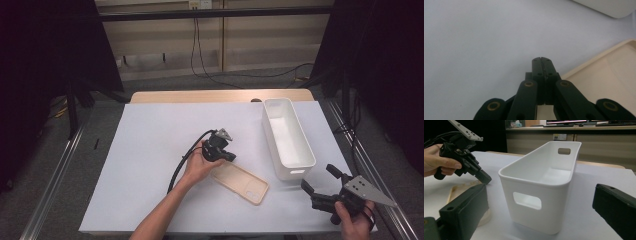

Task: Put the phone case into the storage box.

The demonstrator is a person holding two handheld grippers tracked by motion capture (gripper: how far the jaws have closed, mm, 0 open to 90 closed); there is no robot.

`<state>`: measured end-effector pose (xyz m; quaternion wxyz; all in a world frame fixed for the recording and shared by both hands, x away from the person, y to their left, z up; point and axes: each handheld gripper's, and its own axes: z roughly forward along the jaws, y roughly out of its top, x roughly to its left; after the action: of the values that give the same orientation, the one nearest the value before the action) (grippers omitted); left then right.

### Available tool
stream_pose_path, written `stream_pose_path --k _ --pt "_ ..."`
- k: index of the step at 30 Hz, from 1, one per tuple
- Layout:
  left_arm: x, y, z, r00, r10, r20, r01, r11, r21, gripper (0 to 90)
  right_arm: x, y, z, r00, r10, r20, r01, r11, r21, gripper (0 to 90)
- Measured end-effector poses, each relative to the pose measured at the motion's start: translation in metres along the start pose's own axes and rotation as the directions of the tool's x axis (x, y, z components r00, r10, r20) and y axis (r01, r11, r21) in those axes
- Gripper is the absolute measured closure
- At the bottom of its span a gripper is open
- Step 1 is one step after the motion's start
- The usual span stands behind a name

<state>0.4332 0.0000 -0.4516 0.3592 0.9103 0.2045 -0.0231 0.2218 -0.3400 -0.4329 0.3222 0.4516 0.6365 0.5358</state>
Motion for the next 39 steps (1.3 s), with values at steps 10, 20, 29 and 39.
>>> stream_pose_path --k 10,20,29,39 --pt "-0.003 -0.015 -0.012 0.9999 0.000 -0.015 0.000 1.0000 -0.010 90.0 0.000 0.000 0.000 1.0000 -0.002 -0.001 0.002 1.000 0.001 0.0" --pt "-0.004 -0.026 -0.019 0.9997 -0.005 -0.026 0.004 1.0000 -0.007 90.0 0.000 0.000 0.001 1.0000 -0.008 -0.002 0.008 1.000 0.005 0.0" --pt "-0.010 -0.031 -0.024 0.9995 0.010 -0.029 -0.010 0.9999 0.009 90.0 0.000 0.000 0.001 1.0000 -0.005 0.000 0.005 1.000 0.003 0.0" --pt "-0.023 -0.040 -0.032 0.9990 0.025 -0.038 -0.024 0.9995 0.020 90.0 0.001 0.000 0.001 1.0000 -0.005 0.001 0.005 1.000 0.004 0.0"
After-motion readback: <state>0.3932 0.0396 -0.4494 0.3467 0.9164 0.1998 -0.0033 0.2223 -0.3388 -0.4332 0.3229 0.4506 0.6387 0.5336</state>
